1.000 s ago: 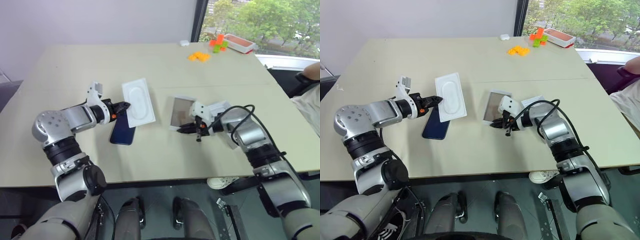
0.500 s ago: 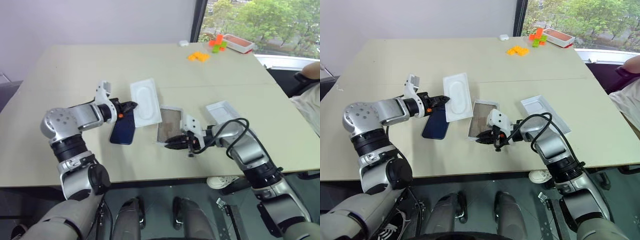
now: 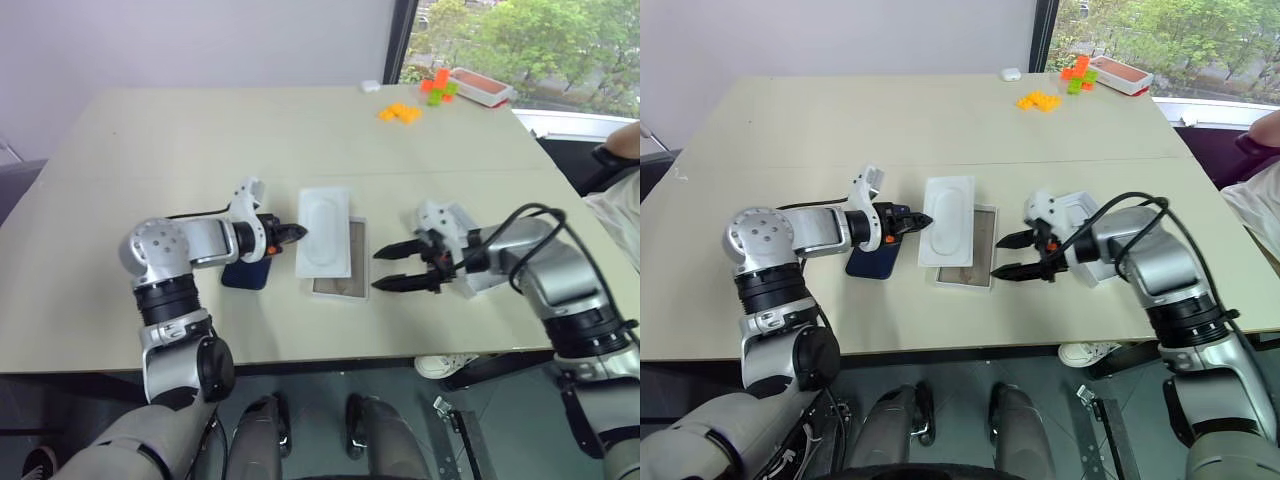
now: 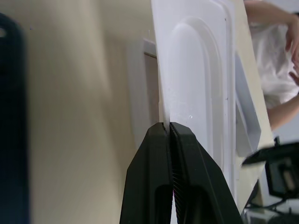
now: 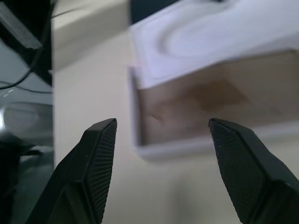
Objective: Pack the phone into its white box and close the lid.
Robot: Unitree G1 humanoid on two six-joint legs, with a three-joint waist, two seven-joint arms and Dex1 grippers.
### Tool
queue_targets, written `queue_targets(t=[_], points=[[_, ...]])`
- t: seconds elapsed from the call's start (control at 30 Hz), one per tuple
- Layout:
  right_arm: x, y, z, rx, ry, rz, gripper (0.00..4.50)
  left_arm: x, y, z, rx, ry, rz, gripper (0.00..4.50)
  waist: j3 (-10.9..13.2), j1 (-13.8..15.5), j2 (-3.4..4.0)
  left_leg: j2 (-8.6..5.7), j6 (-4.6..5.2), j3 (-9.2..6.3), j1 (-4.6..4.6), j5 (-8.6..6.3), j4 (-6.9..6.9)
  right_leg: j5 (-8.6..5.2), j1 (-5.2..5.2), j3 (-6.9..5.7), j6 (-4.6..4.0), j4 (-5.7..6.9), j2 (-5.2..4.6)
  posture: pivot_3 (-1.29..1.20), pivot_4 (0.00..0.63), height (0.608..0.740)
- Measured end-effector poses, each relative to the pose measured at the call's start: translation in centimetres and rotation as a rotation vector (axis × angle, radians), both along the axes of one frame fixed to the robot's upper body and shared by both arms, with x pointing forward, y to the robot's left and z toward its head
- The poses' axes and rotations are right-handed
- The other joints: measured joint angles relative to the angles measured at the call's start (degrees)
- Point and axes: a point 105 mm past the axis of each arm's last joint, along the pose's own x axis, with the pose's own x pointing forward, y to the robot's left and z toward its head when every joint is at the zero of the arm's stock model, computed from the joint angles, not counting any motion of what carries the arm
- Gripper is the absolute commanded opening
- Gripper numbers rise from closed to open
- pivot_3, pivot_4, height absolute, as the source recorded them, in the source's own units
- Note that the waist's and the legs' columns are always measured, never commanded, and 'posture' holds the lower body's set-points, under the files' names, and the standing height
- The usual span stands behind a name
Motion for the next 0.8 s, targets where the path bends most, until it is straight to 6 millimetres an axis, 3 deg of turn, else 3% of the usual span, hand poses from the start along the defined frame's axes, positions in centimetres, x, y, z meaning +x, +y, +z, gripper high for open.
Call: queue_targets(t=[0.17, 0.43, 0.47, 0.53, 0.67, 0.8], points=[[1.2, -1.2, 0.1, 0.035, -0.043, -0.069, 3.26, -0.1, -1.4, -0.5, 0.001, 0.014, -0.025, 0.00, 0.00, -0.13, 0.00, 0.00, 0.00, -0.03, 0.00, 0.00, -0.01, -0.01, -0.02, 0.00, 0.02, 0.03, 0.03, 0.00, 0.150, 0.740], [2.0, -0.5, 0.3, 0.073, -0.120, -0.093, 3.26, 0.0, -2.0, -1.9, 0.045, 0.054, -0.026, 0.00, 0.01, 0.04, 0.00, 0.00, 0.01, -0.03, 0.00, 0.00, 0.03, -0.01, 0.02, 0.00, 0.02, 0.01, 0.02, 0.00, 0.150, 0.740], [2.1, -0.6, 0.3, 0.072, -0.124, -0.098, 3.33, -0.1, -2.0, -2.1, 0.045, 0.057, -0.024, 0.51, 0.00, 0.03, 0.00, 0.00, 0.01, -0.03, 0.00, 0.00, 0.03, -0.01, 0.02, 0.00, 0.02, 0.01, 0.02, 0.00, 0.150, 0.740], [2.2, -0.7, 0.2, 0.072, -0.126, -0.104, 3.33, -0.1, -2.1, -2.1, 0.046, 0.057, -0.026, 0.99, 0.00, 0.01, 0.00, 0.00, 0.01, -0.03, 0.00, 0.00, 0.03, -0.01, 0.02, 0.00, 0.02, 0.01, 0.01, 0.00, 0.150, 0.740], [2.3, -0.6, 0.2, 0.072, -0.139, -0.107, 3.33, -0.1, -2.5, -1.6, 0.044, 0.038, -0.048, 2.86, 0.00, -0.04, 0.00, 0.00, 0.01, -0.04, 0.00, 0.00, 0.03, -0.01, 0.02, -0.01, 0.02, 0.02, 0.02, 0.00, 0.150, 0.740], [2.4, -0.3, 0.1, 0.078, -0.145, -0.102, 3.33, 0.3, -1.7, -0.6, 0.065, -0.005, -0.055, 2.86, 0.00, -0.22, 0.00, 0.00, 0.01, -0.04, 0.01, 0.00, 0.03, 0.00, 0.00, 0.00, 0.02, 0.05, 0.02, 0.00, 0.150, 0.740]])
